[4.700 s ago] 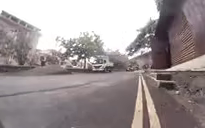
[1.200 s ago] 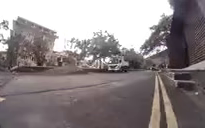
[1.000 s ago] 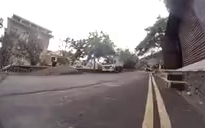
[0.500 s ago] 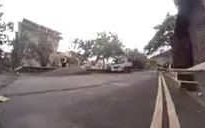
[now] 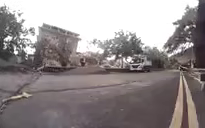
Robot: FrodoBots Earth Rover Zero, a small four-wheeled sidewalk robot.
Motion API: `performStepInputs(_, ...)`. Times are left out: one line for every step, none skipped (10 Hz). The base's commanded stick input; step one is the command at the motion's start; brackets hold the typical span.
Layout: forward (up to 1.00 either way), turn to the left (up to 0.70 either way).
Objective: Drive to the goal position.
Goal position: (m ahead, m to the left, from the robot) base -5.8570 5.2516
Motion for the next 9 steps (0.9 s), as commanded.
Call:
performStepInputs(0.0,0.45)
performStepInputs(0.0,0.45)
performStepInputs(0.0,0.45)
performStepInputs(0.0,0.45)
performStepInputs(0.0,0.45)
performStepInputs(0.0,0.45)
performStepInputs(0.0,0.45)
performStepInputs(0.0,0.45)
performStepInputs(0.0,0.45)
